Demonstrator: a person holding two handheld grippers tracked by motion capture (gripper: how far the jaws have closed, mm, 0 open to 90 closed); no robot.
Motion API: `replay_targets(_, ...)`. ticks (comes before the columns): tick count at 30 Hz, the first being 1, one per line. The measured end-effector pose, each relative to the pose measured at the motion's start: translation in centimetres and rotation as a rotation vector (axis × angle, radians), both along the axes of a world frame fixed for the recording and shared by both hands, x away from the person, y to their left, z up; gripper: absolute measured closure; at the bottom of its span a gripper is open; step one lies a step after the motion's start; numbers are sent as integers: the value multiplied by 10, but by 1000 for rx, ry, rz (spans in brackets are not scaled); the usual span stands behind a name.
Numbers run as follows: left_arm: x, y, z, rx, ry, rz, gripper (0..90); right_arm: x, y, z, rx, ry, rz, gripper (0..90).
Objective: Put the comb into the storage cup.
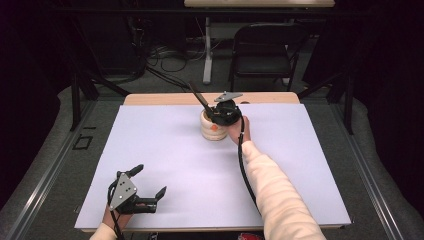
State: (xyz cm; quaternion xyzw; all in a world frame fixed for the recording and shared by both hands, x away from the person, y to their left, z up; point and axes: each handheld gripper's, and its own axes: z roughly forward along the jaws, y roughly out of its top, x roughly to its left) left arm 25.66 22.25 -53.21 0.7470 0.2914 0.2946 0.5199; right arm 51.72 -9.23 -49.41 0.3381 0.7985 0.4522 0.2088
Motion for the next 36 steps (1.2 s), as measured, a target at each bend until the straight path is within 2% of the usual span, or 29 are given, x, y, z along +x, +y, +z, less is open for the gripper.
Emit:
replay_targets(1, 0, 0, 0, 0, -1, 1, 1, -1, -1, 1, -6, -1, 3, 586)
replay_targets(2, 0, 0, 0, 0, 0, 1, 2, -2, -2, 2, -3, 4, 1, 511)
replay_targets(10, 0, -1, 0, -2, 2, 1, 2, -10, -10, 13, -10, 36, 1, 285)
replay_targets(14, 0, -1, 0, 1, 2, 1, 1, -16, -15, 20, 3, 53, 14, 226)
replay_targets(20, 0, -1, 0, 3, 4, 1, 2, -26, -21, 29, 6, 80, 62, 150)
replay_targets(36, 0, -1, 0, 6, 5, 1, 2, -55, -37, 33, -2, 121, 114, 18)
